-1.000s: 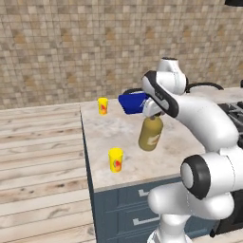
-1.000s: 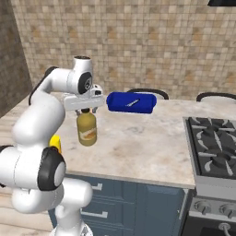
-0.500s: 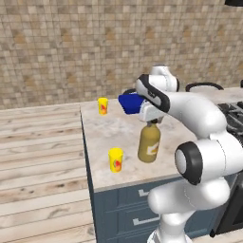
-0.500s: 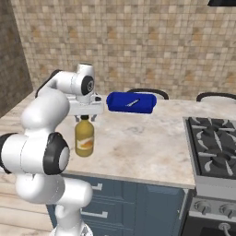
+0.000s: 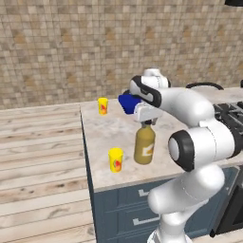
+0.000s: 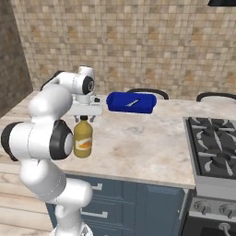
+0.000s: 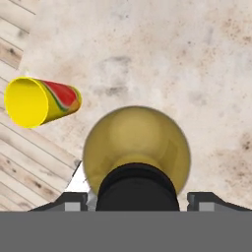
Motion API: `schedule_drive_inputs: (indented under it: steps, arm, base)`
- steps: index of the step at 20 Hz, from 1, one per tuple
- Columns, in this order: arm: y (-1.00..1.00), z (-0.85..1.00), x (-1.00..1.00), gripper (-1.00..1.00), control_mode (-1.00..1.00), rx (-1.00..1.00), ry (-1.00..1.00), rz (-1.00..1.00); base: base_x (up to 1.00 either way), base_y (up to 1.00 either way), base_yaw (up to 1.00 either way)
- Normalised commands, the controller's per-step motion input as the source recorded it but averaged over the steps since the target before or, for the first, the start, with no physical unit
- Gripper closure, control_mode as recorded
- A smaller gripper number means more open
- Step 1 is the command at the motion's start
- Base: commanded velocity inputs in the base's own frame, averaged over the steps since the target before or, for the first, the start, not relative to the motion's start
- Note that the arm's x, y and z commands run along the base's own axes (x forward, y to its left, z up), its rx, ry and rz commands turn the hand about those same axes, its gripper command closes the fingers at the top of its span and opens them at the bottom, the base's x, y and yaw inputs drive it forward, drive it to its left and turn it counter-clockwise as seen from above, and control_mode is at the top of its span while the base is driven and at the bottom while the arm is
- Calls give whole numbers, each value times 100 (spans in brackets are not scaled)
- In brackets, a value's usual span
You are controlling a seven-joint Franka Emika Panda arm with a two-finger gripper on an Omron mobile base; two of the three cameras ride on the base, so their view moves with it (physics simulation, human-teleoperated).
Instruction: Place the drinks on the dining counter in a tight cluster.
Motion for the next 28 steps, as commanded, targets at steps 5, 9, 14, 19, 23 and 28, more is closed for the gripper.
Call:
schedule_drive_inputs:
  steps: [5, 9, 14, 19, 23, 28]
  arm:
    - [7, -15, 21, 100, -100, 0, 0, 0]
    - [0, 0, 34, 100, -100, -5, 1, 0]
    - [1, 0, 17, 100, -100, -6, 0, 0]
    - [0, 0, -3, 100, -100, 0, -7, 0]
    - [0, 0, -23, 100, -100, 0, -10, 0]
    - [0, 0, -8, 100, -100, 0, -11, 0]
  base:
    - [0, 0, 0]
    - [0, 0, 0]
    - [0, 0, 0]
    - [0, 0, 0]
    - [0, 0, 0]
    - [0, 0, 0]
